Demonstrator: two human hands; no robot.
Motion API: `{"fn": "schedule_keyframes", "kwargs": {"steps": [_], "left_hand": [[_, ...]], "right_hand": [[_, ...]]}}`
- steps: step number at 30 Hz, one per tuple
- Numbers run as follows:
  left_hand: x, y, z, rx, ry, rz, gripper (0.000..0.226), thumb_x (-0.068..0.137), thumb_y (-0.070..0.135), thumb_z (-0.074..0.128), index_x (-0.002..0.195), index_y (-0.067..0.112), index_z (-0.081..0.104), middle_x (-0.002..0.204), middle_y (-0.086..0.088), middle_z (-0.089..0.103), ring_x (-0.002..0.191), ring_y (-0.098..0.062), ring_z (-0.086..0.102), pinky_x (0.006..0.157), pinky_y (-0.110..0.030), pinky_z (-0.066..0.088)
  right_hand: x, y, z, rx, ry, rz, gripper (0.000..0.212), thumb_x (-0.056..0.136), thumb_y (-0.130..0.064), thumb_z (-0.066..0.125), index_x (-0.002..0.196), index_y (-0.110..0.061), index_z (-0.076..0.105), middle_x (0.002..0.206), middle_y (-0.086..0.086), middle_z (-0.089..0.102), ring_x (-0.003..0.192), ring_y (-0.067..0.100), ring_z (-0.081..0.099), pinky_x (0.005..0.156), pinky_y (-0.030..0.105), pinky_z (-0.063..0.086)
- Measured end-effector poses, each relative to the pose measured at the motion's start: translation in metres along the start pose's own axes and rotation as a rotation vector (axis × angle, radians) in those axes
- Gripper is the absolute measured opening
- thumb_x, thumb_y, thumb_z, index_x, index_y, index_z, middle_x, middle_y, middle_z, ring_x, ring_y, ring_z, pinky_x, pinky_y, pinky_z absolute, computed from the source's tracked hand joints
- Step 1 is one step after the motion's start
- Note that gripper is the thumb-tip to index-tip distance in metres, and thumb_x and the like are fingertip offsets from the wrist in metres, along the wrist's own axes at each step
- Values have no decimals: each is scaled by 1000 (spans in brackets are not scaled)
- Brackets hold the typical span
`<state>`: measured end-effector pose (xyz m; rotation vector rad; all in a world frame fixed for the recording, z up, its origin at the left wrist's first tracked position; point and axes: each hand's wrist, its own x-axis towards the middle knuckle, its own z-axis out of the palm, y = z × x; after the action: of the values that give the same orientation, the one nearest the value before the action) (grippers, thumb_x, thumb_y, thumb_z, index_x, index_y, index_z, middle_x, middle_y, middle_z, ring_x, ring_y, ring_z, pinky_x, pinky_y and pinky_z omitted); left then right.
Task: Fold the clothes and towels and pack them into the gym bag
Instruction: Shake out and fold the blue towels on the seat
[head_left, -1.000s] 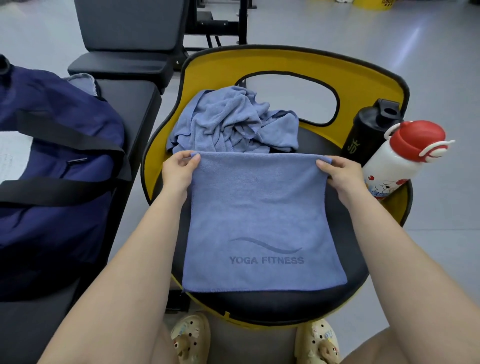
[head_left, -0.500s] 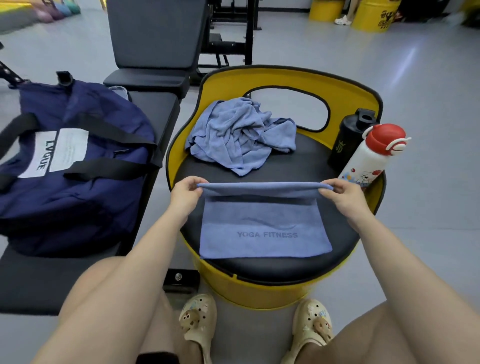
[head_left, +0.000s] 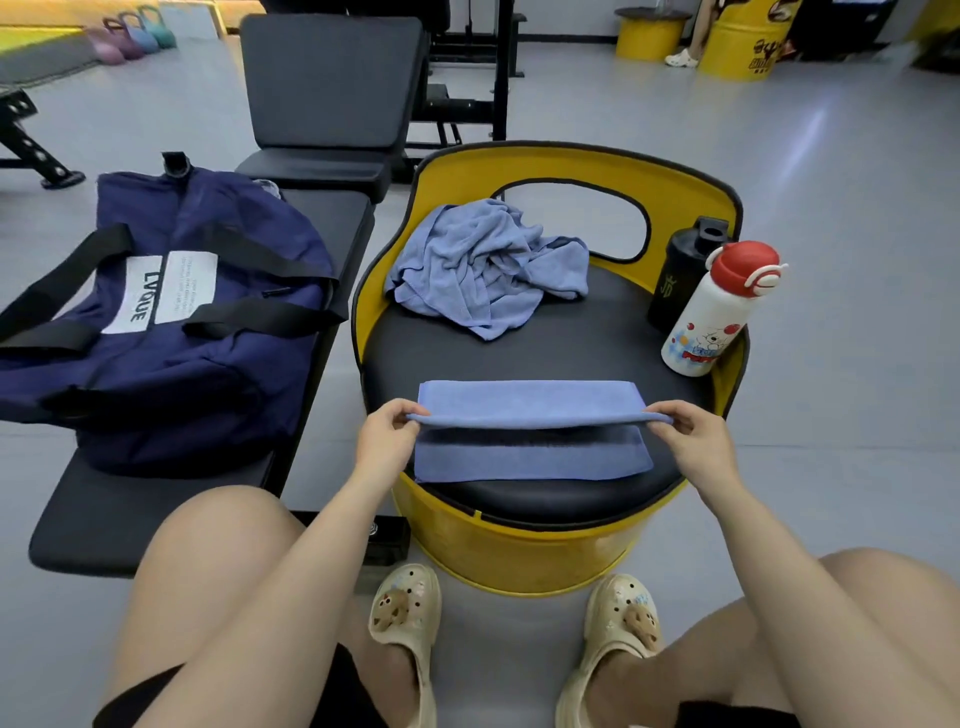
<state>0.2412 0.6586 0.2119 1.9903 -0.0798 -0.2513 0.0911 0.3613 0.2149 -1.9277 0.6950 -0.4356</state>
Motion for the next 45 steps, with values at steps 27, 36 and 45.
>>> {"fn": "schedule_keyframes", "kwargs": {"steps": [27, 36, 45], "left_hand": [[-32, -18, 29, 694, 20, 315, 24, 96, 25, 48, 116, 21, 61, 121, 5, 56, 117, -17, 44, 97, -30, 35], [-13, -10, 87, 916, -233, 439, 51, 104, 27, 19, 152, 16, 8, 160, 3, 3, 147, -14, -5, 118, -32, -2], [19, -13, 98, 948, -281, 430, 54, 103, 36, 18, 152, 20, 2, 160, 6, -4, 146, -9, -7, 118, -33, -4]], "right_hand": [[-33, -3, 42, -584, -157, -185, 30, 98, -19, 47, 123, -12, 61, 130, 1, 57, 125, 18, 46, 97, 30, 38], [-10, -7, 110, -737, -297, -369, 46, 104, -18, 26, 150, -10, 25, 159, 1, 18, 148, 16, 8, 118, 27, -2], [16, 5, 122, -895, -326, -244, 52, 104, -40, 19, 153, -28, 6, 161, -8, -2, 148, 15, -7, 119, 36, -7]]}}
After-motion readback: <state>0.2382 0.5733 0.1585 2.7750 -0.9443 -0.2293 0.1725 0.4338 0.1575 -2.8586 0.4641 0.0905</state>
